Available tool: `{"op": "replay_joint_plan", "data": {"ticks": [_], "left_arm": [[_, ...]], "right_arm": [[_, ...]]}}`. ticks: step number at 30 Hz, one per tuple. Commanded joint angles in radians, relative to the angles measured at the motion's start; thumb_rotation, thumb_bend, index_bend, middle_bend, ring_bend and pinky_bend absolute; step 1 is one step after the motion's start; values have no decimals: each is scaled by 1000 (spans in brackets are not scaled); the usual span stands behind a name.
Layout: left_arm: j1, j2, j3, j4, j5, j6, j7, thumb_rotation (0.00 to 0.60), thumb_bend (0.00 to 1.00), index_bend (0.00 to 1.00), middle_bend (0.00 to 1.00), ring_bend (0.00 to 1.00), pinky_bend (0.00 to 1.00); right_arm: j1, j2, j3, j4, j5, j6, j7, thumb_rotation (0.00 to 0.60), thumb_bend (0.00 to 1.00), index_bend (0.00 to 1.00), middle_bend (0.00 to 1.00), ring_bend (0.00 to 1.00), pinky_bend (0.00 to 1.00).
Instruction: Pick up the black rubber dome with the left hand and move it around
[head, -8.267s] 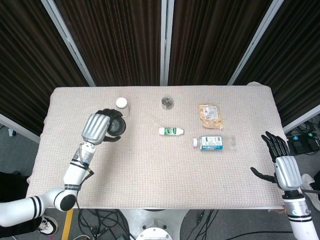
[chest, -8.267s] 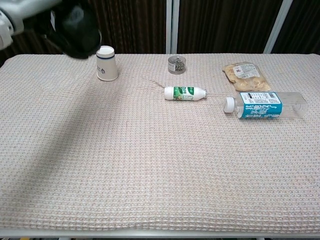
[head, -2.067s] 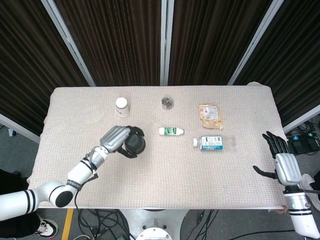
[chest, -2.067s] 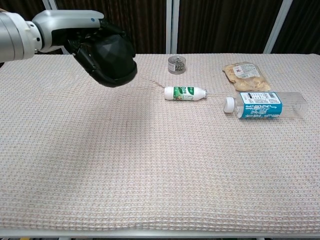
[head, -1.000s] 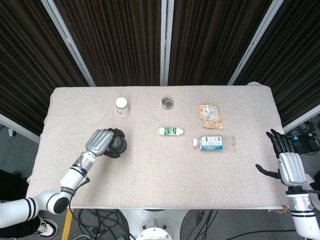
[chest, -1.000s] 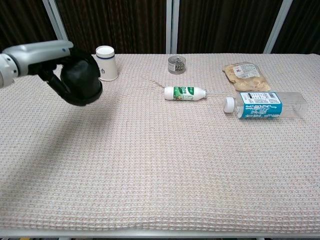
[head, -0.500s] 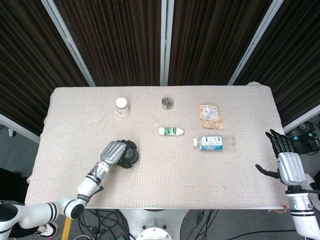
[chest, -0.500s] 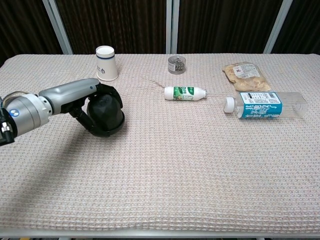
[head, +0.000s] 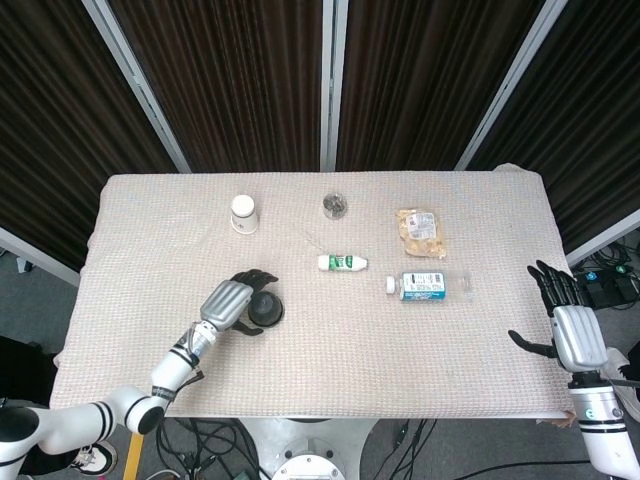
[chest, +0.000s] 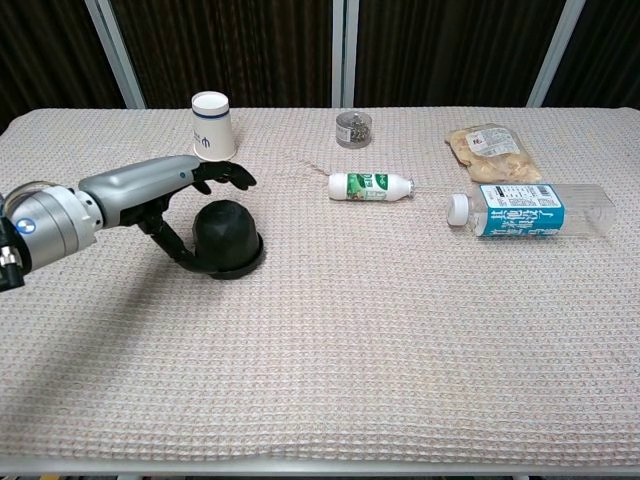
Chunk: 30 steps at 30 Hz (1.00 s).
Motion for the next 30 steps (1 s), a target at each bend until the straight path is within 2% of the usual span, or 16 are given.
{"op": "replay_joint_plan", "data": {"ticks": [1, 15, 30], "left_arm": [[1, 8, -3, -9, -5, -2, 7, 600, 63, 135, 151, 95, 185], [6, 0, -16, -12, -23, 1, 11, 600, 67, 190, 306, 186, 253], [7, 17, -49, -61, -76, -20, 5, 600, 122, 253, 383, 245, 303]], "right_arm": [[-1, -2, -1, 3, -1, 0, 0, 600, 51, 0, 0, 0, 0], [-3, -9, -5, 20, -1, -2, 8, 600, 52, 0, 0, 0, 0], [-1, -14, -7, 35, 7, -19, 14, 600, 52, 0, 0, 0, 0]]}}
